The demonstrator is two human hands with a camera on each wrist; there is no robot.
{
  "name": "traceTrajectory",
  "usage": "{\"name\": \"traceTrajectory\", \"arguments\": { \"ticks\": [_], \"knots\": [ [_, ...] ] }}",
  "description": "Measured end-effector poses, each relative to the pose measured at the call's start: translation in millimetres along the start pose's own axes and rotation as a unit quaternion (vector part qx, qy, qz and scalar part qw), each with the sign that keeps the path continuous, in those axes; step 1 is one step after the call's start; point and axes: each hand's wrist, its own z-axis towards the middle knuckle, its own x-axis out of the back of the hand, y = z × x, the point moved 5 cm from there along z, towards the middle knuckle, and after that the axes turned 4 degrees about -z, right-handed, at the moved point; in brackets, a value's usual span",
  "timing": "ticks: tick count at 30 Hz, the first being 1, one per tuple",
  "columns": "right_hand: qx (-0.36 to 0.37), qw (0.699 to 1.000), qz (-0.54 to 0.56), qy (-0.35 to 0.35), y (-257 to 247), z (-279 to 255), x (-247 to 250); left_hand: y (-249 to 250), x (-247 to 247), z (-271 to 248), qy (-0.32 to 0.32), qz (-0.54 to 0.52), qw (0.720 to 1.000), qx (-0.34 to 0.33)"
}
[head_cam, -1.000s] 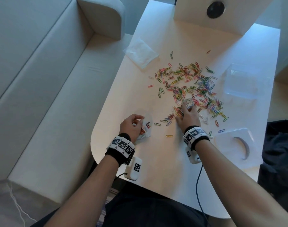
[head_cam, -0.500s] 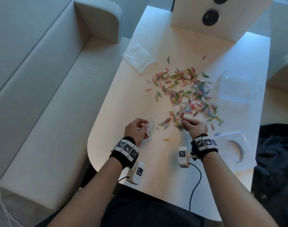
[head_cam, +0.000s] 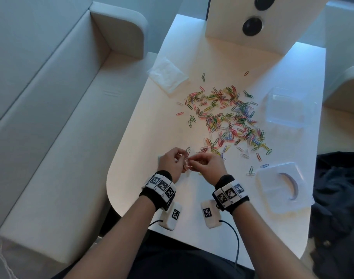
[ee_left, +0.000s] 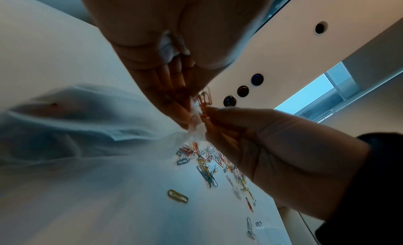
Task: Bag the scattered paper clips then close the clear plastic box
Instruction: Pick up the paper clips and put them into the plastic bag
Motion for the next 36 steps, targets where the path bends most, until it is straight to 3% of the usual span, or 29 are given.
{"name": "traceTrajectory", "arguments": {
  "ticks": [2,4,6,8,11,15,17,19,22,23,25,28,32,36],
  "knots": [
    [0.058,0.982,-0.177,0.013,-6.7,2.0,0.4,0.1,2.4,-1.2,0.001,0.002,1.0,-0.012],
    [0.113,0.935,-0.337,-0.008,-12.7,5.0,-5.8,0.9,3.4,-2.5,0.002,0.007,1.0,-0.023],
    [0.137,0.866,-0.475,-0.074,-13.3,8.0,-19.2,1.5,2.8,-4.0,-0.001,0.01,1.0,-0.028],
    [0.139,0.837,-0.511,-0.14,-12.3,8.4,-29.5,1.2,2.8,-5.7,-0.004,0.02,0.999,-0.031],
    [0.157,0.848,-0.482,-0.155,-22.1,4.6,-28.2,-2.1,8.5,-5.6,0.002,0.018,1.0,-0.025],
    [0.197,0.921,-0.337,-0.004,-33.3,9.8,4.0,-4.6,22.7,-5.4,0.019,0.016,1.0,-0.018],
    [0.2,0.923,-0.326,0.048,-24.2,22.4,17.5,-5.6,31.9,-4.8,0.027,0.018,0.999,-0.015],
    [0.208,0.879,-0.429,0.001,-5.2,33.6,12.6,-6.8,40.5,-4.7,0.037,0.023,0.999,-0.012],
    [0.21,0.735,-0.627,-0.15,37.2,34.4,-4.3,-7.9,51.3,-5.4,0.051,0.026,0.998,-0.016],
    [0.203,0.702,-0.66,-0.173,47.5,34.1,-3.8,-8.5,53.9,-5.2,0.056,0.026,0.998,-0.015],
    [0.201,0.675,-0.691,-0.162,54.8,38.9,5.0,-10.1,58.2,-4.7,0.063,0.03,0.997,-0.015],
    [0.193,0.676,-0.705,-0.096,50.5,51.5,25.9,-13.0,57.6,-4.7,0.062,0.03,0.998,-0.011],
    [0.149,0.717,-0.678,-0.056,42.5,64.4,47.0,-17.0,47.3,-6.5,0.048,0.026,0.998,0.006],
    [0.259,0.724,-0.639,-0.01,28.9,63.5,48.4,-17.7,38.2,-6.8,0.038,0.025,0.999,0.013]
  ]
}}
